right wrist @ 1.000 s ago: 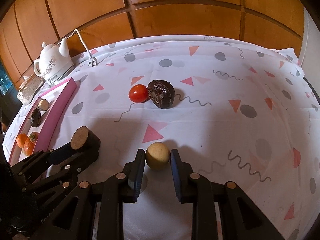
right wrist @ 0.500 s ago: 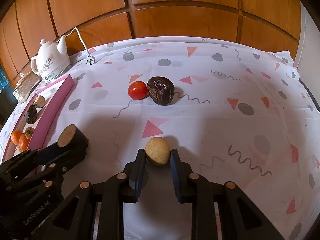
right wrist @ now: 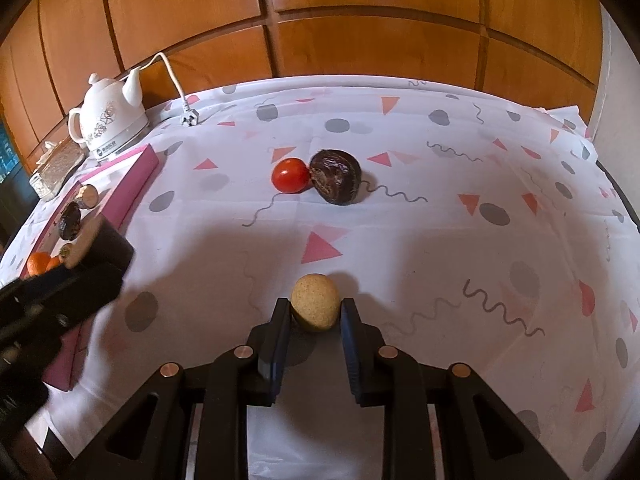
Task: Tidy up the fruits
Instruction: 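Carry the slice and the potato in both tools over the pink tray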
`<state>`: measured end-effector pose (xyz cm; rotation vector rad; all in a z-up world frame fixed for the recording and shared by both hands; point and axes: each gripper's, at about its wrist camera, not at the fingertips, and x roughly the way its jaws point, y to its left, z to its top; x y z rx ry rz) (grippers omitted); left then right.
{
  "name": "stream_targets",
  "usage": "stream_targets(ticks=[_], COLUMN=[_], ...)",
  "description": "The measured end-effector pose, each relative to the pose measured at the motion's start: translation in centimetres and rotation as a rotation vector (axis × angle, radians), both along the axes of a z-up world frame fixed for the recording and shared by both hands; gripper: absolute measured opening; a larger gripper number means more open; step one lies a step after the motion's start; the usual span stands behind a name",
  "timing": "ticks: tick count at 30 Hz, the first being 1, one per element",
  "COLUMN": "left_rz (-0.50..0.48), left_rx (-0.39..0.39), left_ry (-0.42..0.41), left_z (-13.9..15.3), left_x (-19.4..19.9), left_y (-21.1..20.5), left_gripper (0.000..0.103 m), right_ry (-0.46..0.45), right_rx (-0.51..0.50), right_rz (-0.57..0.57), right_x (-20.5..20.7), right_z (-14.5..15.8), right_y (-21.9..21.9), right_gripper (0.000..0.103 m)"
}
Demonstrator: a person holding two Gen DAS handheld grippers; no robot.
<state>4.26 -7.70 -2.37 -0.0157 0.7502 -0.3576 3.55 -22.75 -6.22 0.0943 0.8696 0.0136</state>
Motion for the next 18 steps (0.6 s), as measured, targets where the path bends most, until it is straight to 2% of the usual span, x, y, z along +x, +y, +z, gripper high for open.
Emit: stream_targets(ticks=[7,18], left_rz=[0.06,0.169], left_rx=[-0.03,-0.045], left_ry=[-0.025,-0.027], left_z=[1.6,2.4], left_x=[-0.3,-0.2], left_y=[2.6,7.1], left_gripper=[0.035,0.035], right_ry=[-0.015,-0.047], right_rx=[0.008,0.035], right_rz=[0.04,0.123], right_x=[-0.2,-0.5], right_z=[0.4,1.8], right_y=[1.5,4.1], right_gripper=[0.025,0.025])
